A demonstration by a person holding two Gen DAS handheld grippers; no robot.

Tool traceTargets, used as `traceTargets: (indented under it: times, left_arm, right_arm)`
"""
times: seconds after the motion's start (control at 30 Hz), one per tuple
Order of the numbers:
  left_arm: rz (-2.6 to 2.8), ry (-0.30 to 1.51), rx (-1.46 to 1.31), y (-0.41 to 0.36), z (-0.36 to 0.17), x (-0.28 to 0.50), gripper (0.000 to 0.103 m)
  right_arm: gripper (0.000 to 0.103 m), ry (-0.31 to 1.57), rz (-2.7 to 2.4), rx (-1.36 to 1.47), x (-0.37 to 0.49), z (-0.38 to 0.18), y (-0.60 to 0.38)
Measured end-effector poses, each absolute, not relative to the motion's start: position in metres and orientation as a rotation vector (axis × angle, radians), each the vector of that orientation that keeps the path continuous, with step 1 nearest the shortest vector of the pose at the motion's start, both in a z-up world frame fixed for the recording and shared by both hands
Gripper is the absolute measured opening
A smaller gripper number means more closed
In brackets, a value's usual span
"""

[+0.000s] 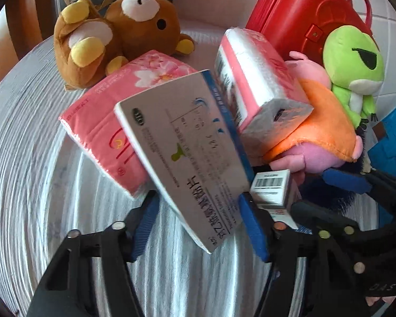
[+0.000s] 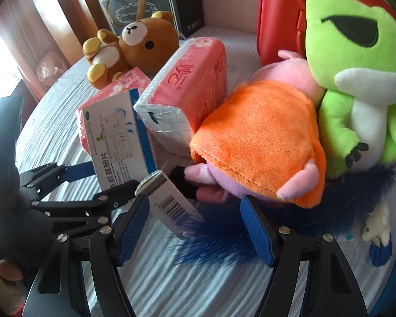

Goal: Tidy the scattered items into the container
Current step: 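Grasp the white medicine box with the left tool while the right tool grasps a small barcode box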

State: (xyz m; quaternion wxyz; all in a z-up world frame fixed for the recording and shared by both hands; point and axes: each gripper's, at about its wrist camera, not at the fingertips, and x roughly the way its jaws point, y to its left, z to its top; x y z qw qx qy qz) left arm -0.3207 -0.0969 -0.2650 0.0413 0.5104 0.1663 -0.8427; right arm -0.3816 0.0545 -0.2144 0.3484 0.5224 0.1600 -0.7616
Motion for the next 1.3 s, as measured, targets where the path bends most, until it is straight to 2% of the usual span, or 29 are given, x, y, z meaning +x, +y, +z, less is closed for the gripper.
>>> traceTargets:
  times: [0.07,0.17,0.23,0.4,0.47,0.5,0.53,0.6,0.63,0.8,0.97,1.1,1.2,1.3]
  left_arm:
    - [-2.593,0.465,1.548,-0.096,-0.259,-0.318,0.046]
    - [-2.604,0.388,1.553,-0.099,-0.249,-0.308,0.032]
    - [-2.594,0.327,1.554,-0.103,-0.244,-0.297,0.027]
    - [-2.567,0.284,1.529,-0.114,-0.242,-0.279,0.027]
    - [-2.574,0.279,1.5,-0.112,-0.241,-0.273,0.027]
    - [-2.577,0.283,1.49,-0.111,-0.241,-0.27,0.027]
    - [-2.572,0.29,1.497,-0.115,-0.243,-0.269,0.028]
    - [-2.543,0.311,1.55,-0.115,-0.253,-0.277,0.029]
    - [-2.537,0.331,1.56,-0.122,-0.259,-0.282,0.03]
    - [-2.503,0.391,1.506,-0.13,-0.269,-0.282,0.034]
    - [-2.533,0.328,1.446,-0.124,-0.269,-0.283,0.035]
    - [-2.54,0.289,1.474,-0.116,-0.268,-0.288,0.049]
    - [-2.518,0.223,1.486,-0.108,-0.267,-0.29,0.051]
    - [-2.503,0.327,1.499,-0.114,-0.26,-0.285,0.051]
  right_arm:
    - [0.072,0.429,-1.96,1.358,-0.379,-0.218,0.052]
    - [0.072,0.444,-1.936,1.349,-0.374,-0.222,0.045]
    - [0.067,0.453,-1.922,1.339,-0.37,-0.224,0.039]
    - [0.064,0.482,-1.898,1.374,-0.365,-0.246,0.023]
    - [0.069,0.462,-1.932,1.385,-0.366,-0.255,0.025]
    - [0.074,0.439,-1.937,1.383,-0.366,-0.255,0.027]
    - [0.086,0.423,-1.934,1.388,-0.365,-0.257,0.028]
    - [0.1,0.411,-1.91,1.367,-0.361,-0.261,0.028]
    - [0.103,0.433,-1.913,1.347,-0.358,-0.262,0.027]
    - [0.103,0.563,-2.015,1.239,-0.336,-0.267,0.022]
    - [0.103,0.514,-2.067,1.134,-0.329,-0.266,0.033]
    - [0.103,0.497,-2.082,1.082,-0.324,-0.265,0.039]
    - [0.103,0.496,-2.086,1.079,-0.323,-0.263,0.041]
    - [0.103,0.498,-2.093,1.078,-0.321,-0.261,0.043]
